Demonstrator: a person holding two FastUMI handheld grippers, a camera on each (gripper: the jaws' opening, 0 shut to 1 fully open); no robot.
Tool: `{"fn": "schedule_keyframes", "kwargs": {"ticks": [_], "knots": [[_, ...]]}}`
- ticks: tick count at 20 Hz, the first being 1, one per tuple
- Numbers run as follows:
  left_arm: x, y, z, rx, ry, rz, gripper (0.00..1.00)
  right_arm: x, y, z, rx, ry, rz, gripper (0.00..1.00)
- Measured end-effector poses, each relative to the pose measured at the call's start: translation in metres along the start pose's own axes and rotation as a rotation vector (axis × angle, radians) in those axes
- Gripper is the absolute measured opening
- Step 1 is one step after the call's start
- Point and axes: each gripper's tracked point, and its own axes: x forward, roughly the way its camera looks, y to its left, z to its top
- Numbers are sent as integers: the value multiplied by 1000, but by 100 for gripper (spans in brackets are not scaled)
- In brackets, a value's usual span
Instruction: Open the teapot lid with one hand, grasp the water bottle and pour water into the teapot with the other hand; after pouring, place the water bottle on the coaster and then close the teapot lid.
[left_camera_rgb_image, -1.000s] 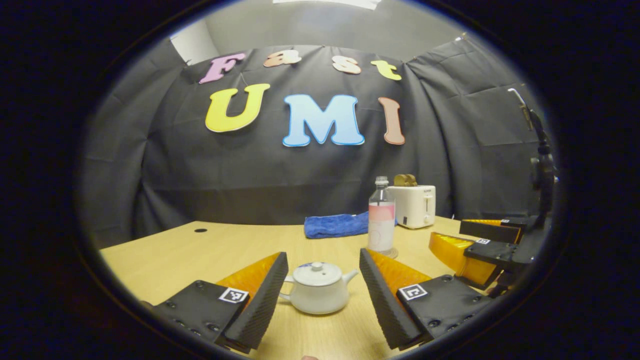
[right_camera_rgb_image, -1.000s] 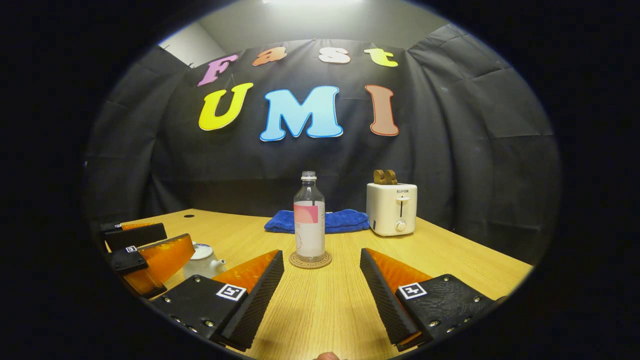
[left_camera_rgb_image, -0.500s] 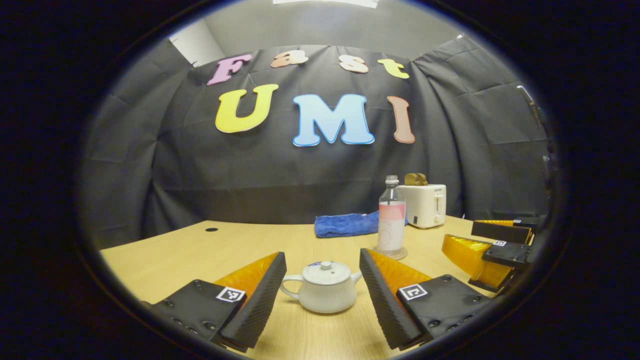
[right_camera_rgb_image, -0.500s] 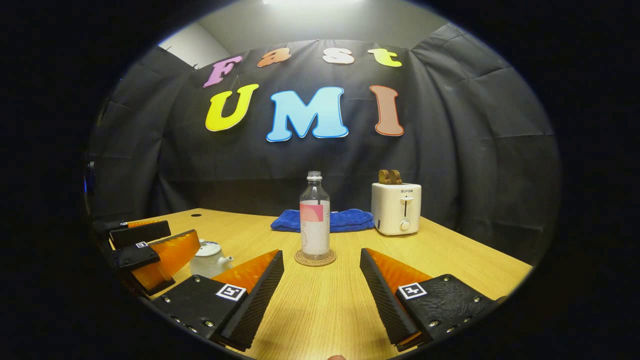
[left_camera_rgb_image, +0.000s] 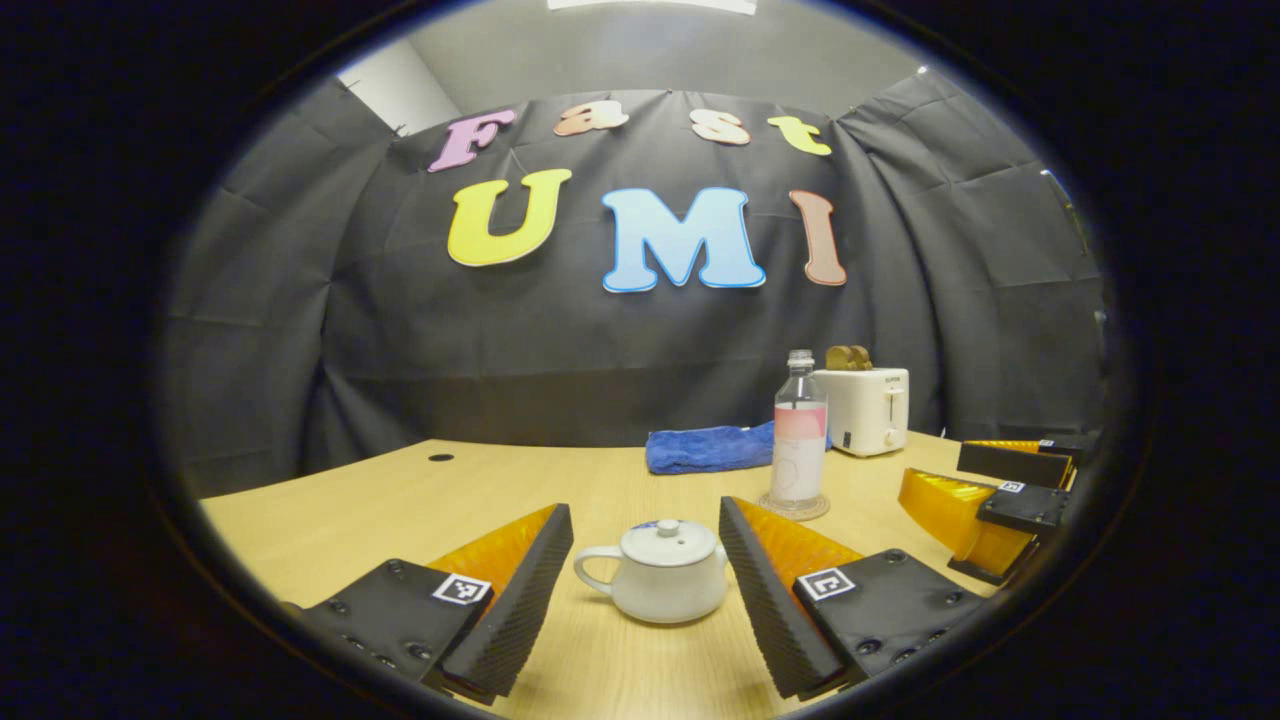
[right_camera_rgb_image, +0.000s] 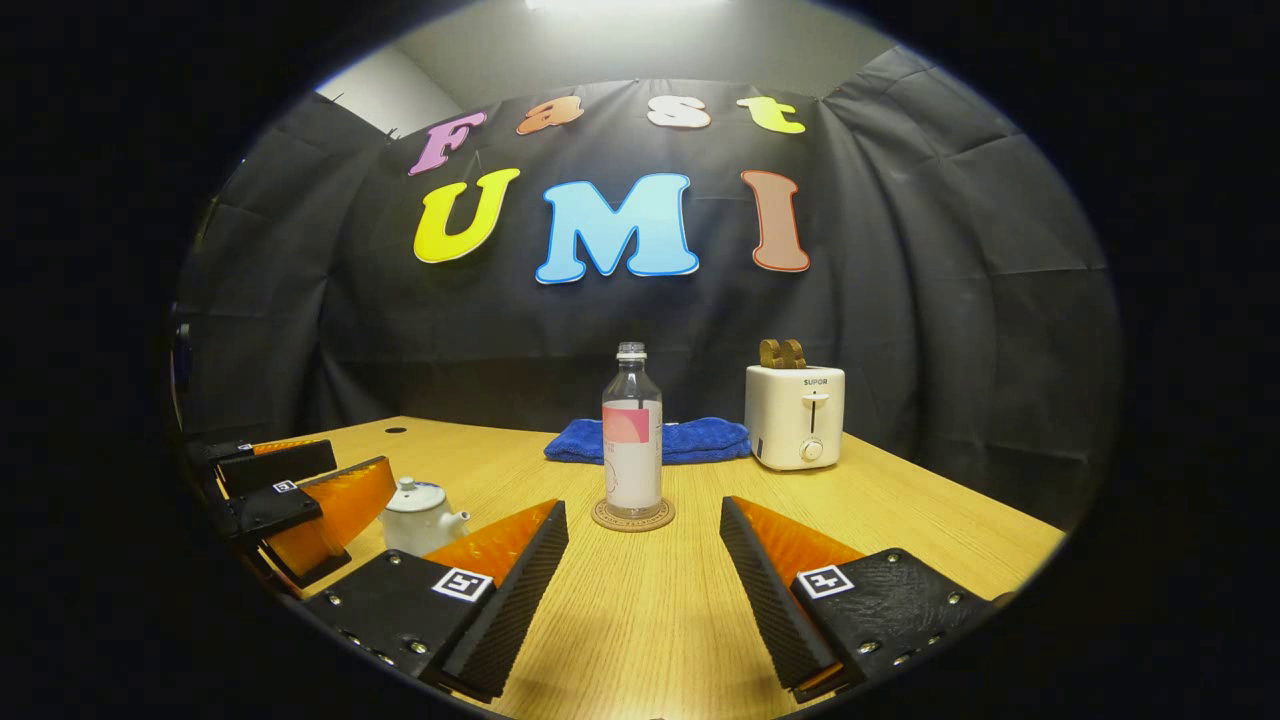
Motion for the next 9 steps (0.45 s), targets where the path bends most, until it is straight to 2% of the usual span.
{"fn": "schedule_keyframes", "kwargs": {"ticks": [9], "knots": [[0,0,-1,-1,-1,-3,99,-1,1,0,1,0,0,95]]}}
